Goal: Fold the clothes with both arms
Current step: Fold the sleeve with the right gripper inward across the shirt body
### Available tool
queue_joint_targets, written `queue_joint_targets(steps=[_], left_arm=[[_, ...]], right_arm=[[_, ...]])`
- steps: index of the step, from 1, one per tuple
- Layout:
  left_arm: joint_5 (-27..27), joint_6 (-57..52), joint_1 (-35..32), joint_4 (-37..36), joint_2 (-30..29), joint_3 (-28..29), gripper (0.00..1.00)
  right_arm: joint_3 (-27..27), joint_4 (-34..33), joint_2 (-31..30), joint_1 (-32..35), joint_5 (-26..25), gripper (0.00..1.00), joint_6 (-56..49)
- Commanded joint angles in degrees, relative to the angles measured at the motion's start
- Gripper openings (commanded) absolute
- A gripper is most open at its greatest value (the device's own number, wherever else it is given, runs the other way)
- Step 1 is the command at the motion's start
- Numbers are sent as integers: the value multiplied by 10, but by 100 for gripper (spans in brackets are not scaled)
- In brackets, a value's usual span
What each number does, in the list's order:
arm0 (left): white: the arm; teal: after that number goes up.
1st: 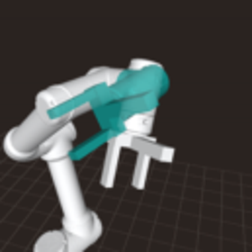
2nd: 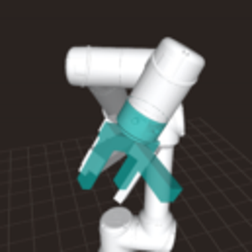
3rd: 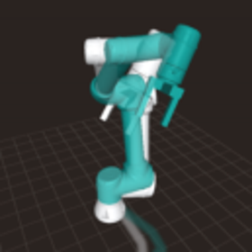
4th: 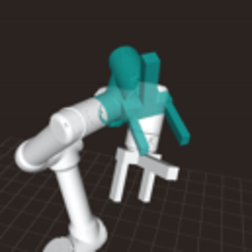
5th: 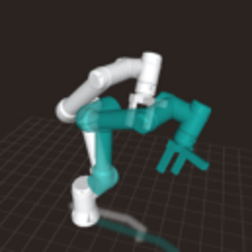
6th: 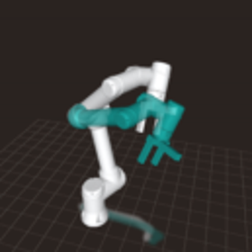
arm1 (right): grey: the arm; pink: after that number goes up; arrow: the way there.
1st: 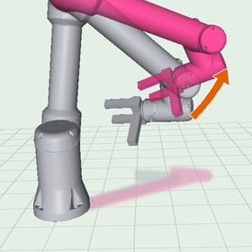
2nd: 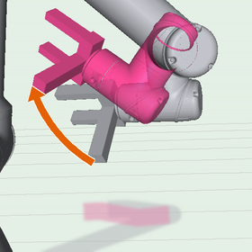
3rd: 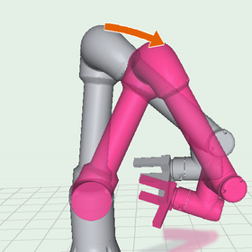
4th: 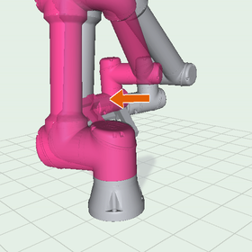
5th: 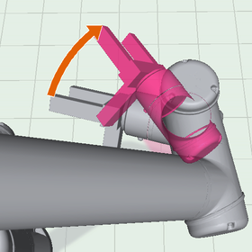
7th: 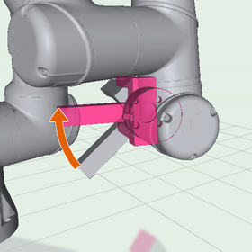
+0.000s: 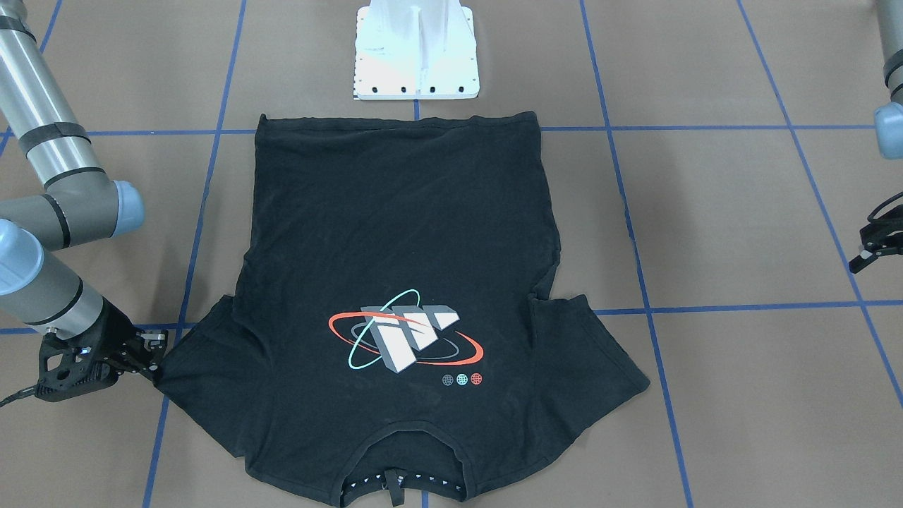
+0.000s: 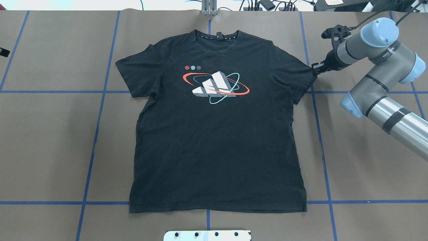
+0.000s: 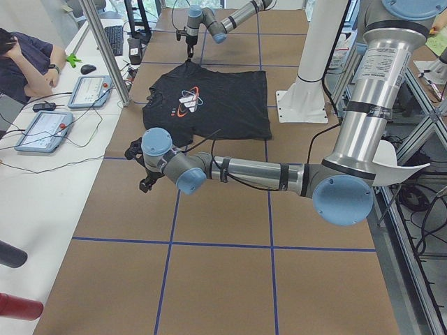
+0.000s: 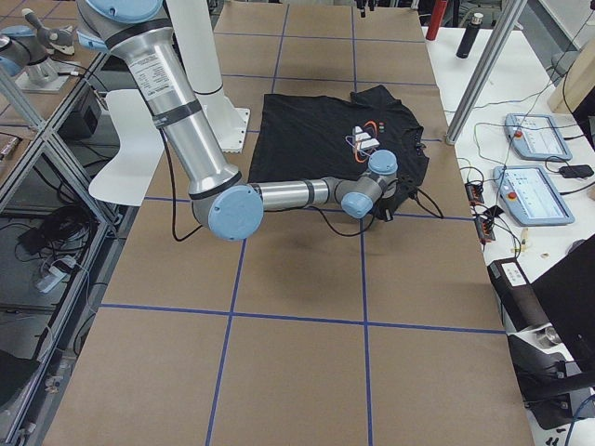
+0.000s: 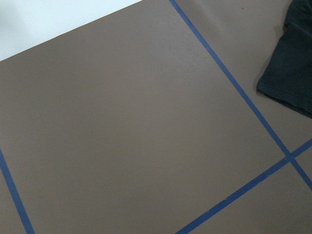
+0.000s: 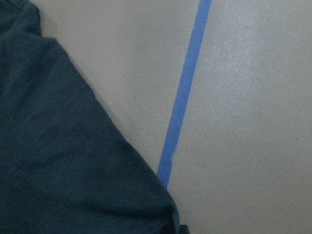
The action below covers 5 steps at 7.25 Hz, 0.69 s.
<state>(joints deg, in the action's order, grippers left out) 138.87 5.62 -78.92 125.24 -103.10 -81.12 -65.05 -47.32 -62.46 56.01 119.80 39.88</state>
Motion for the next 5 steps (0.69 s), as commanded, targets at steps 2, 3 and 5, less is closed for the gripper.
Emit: queue_joint_targets(steps=[2,3,5], left_arm=[[0,1,0,0,0,-2,100],[0,0,0,1,0,-3,100],[0,1,0,1,1,-4,100]], right_arm=[[-15,-14,12,9,4,0,12],[-25,-61,34,10,4,0,17],[-60,-217,100,7,2,0,20]])
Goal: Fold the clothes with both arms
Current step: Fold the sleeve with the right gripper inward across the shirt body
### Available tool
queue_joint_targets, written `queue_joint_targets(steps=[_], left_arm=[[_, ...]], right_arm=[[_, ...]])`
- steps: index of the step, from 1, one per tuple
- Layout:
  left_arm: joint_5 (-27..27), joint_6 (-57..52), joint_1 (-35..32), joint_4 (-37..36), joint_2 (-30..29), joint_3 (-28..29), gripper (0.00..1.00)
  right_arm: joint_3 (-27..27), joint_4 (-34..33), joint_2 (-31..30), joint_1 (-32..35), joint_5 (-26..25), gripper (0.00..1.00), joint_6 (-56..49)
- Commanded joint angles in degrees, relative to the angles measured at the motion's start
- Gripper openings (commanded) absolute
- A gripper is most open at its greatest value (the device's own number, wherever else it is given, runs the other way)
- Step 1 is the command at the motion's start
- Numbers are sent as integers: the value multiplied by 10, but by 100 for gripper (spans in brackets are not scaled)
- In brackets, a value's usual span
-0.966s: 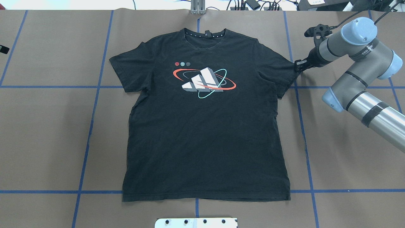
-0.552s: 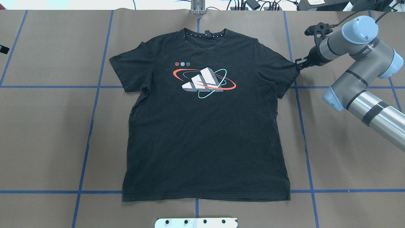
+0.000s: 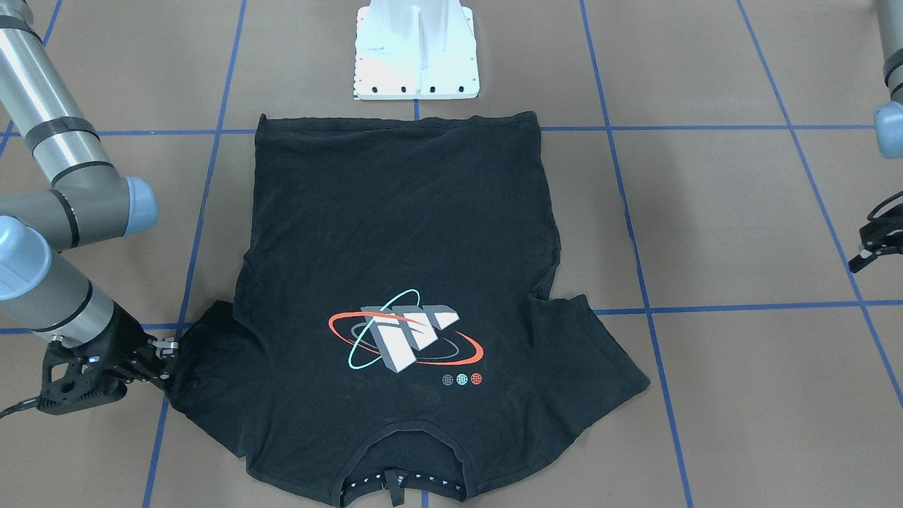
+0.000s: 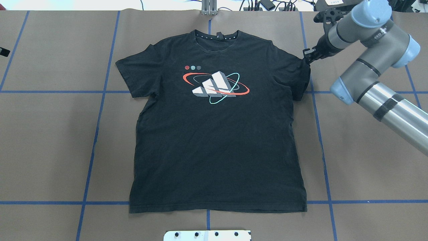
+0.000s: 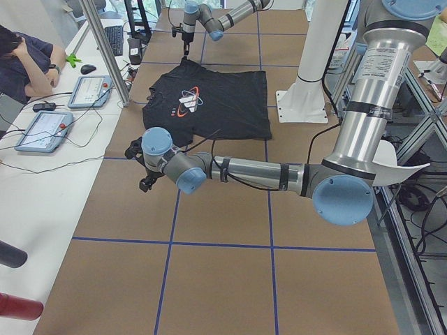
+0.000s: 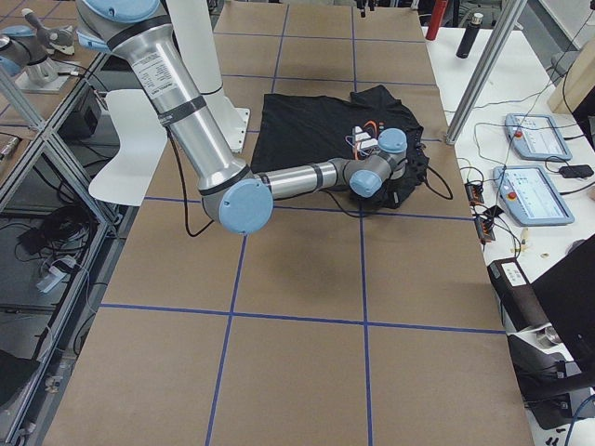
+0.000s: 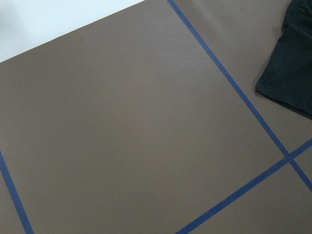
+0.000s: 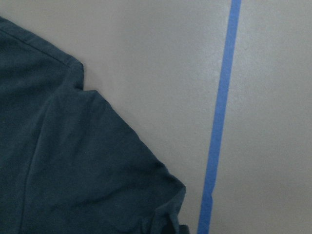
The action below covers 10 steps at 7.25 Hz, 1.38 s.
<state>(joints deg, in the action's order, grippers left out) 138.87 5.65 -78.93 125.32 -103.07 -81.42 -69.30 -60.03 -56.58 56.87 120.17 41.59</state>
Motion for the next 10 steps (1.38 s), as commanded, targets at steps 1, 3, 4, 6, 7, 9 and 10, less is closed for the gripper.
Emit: queue_joint_targets(steps=[1,3,4,6,7,9,10], left_arm=[[0,1,0,0,1,-1,100],[0,1,0,0,1,-1,100],[0,1,0,0,1,-1,100],[1,1,0,0,1,-1,100],[1,1,0,0,2,-2,100],[1,2,0,0,2,-4,100],[1,2,0,0,2,-4,100]], right_arm=[[-15,-144,80,-14,-12,0,12],[20,-175,148,-46,-51,0,85],[65,-172,188,-61,-75,0,111],[112,-170,226,-82,-100,0,126],[113,-170,227,-88,-105,0,126],[132,-167,235,-100,-109,0,134],[137,-166,239,-108,-124,0,135]])
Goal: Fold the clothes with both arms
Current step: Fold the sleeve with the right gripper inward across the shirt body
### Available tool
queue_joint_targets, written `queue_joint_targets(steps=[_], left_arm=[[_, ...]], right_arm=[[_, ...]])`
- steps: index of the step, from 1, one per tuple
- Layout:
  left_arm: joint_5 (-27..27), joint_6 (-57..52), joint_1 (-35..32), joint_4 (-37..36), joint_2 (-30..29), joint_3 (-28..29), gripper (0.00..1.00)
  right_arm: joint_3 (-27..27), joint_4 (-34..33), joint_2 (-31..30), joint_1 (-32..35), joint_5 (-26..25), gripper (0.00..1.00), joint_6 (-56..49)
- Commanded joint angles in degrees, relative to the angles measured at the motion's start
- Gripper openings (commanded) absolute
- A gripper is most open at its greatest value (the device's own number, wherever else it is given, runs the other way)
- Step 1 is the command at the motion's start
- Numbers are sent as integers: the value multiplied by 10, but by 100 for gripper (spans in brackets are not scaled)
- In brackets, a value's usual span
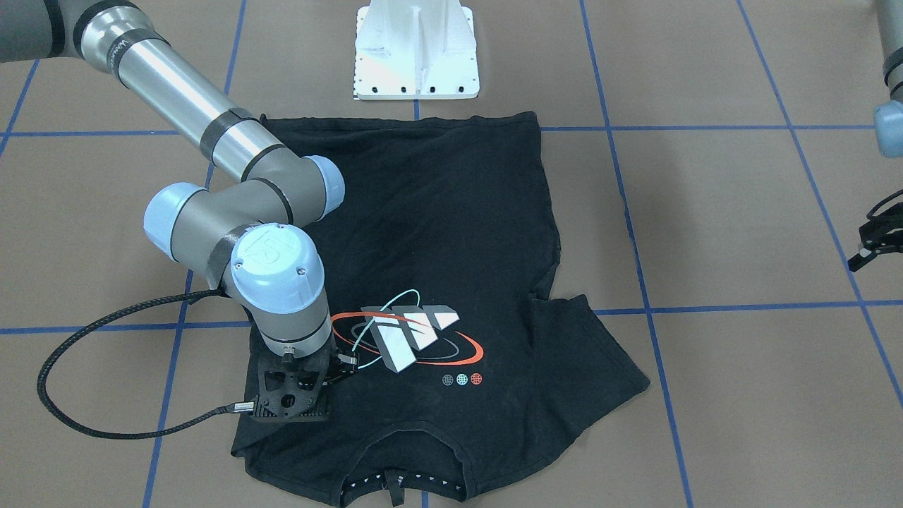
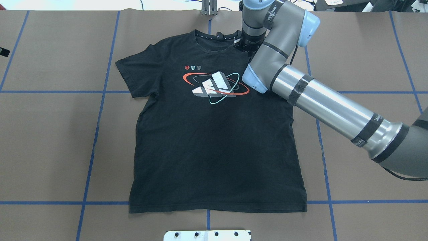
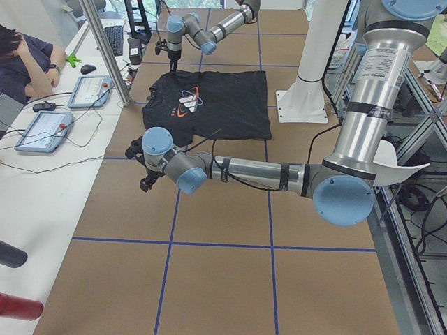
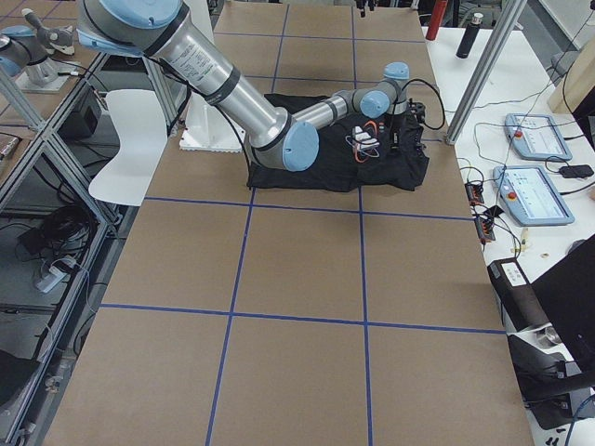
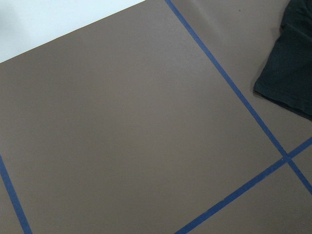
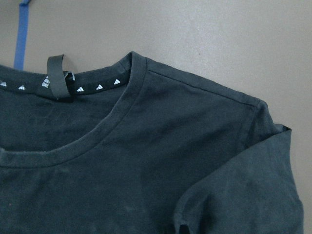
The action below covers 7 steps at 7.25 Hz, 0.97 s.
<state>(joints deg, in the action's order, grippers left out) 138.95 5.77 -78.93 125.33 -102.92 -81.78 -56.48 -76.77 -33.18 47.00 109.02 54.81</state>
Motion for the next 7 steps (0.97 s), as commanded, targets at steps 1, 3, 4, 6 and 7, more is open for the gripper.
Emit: queue_joint_targets(steps=[1,3,4,6,7], left_arm=[[0,0,0,0,0,0,100],[-1,0,0,0,-1,3,100],[-1,0,0,0,-3,-3,100],[-1,37,12,2,-24,-8,100],[-3,84,33,2,-43,-7,100]], right_arm=[[9,1,6,-11,-14,0,3],[11,1,9,-14,-15,100,29],[11,0,21,-10,-12,100,35],[6,-6,29,6,10,100,28],[0,-7,26,21,36,100,26]])
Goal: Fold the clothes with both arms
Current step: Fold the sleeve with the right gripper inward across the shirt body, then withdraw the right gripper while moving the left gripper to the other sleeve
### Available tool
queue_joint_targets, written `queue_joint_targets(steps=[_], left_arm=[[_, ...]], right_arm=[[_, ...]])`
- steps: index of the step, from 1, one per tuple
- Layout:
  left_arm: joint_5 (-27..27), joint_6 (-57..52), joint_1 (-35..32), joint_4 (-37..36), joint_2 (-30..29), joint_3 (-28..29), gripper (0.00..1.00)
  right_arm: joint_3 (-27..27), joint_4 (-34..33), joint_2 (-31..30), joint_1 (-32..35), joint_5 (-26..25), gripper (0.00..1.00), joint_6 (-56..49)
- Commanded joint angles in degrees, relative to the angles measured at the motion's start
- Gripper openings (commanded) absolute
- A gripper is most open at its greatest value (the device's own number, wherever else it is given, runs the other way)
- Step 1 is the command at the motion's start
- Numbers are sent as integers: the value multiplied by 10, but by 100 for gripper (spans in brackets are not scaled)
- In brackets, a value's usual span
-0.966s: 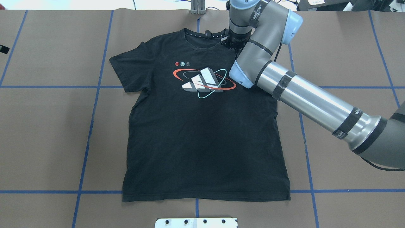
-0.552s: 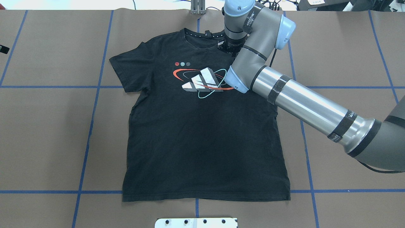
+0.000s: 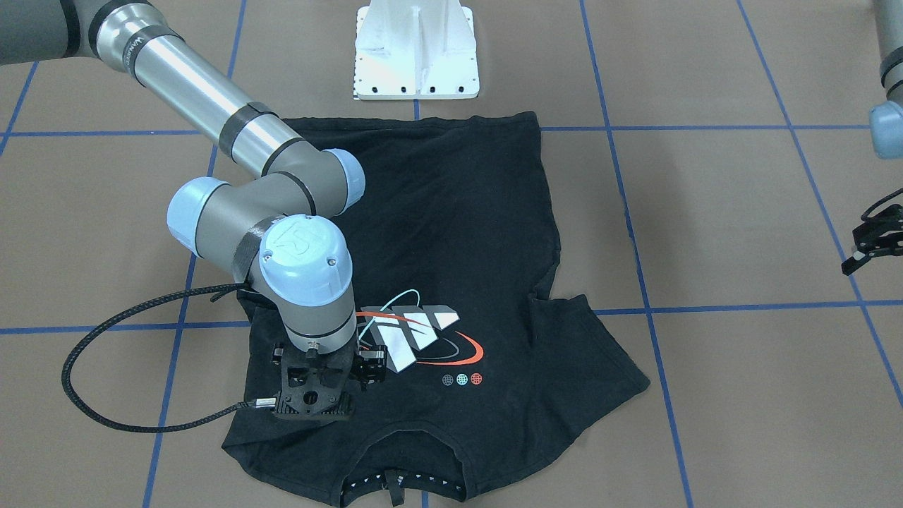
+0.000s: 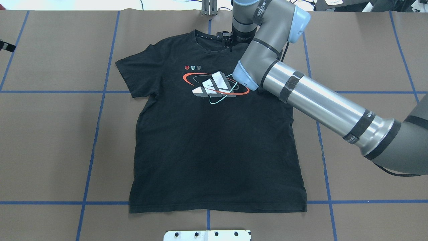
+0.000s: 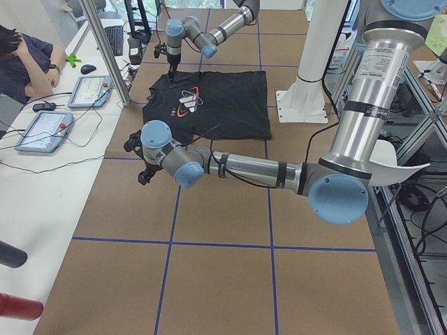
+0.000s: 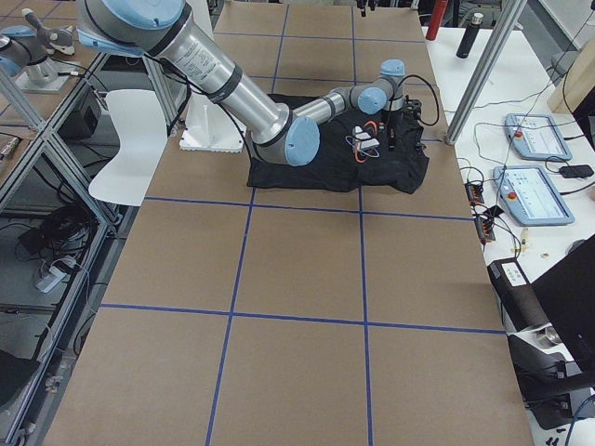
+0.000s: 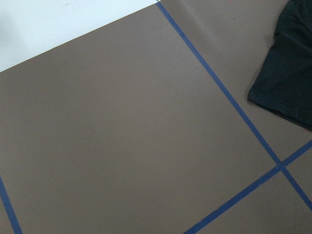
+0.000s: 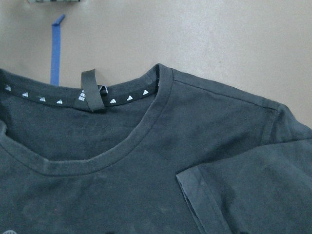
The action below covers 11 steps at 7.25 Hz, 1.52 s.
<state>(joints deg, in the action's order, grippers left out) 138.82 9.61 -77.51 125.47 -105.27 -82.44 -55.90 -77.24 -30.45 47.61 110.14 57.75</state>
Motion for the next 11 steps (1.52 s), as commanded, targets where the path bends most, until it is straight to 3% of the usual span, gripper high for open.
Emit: queue_joint_targets(steps=[1,3,7,9,11], left_arm=[[-7,99,47,9,-39,6,100],[-89,247,105,64,-72,25,100],[-273,428,217,178,-161,164,100],[-281,430,222,196,-186,214,100],[-281,430,231,202,-194,231,99]], right_arm=[[-30,-14,-13,25,39,100,-8],[-152,-89,-97,46,52,100,-94],[-311,-88,-301,141,122,100,-268],[-335,-84,-381,200,165,100,-384],[-335,-83,-389,205,167,100,-395]])
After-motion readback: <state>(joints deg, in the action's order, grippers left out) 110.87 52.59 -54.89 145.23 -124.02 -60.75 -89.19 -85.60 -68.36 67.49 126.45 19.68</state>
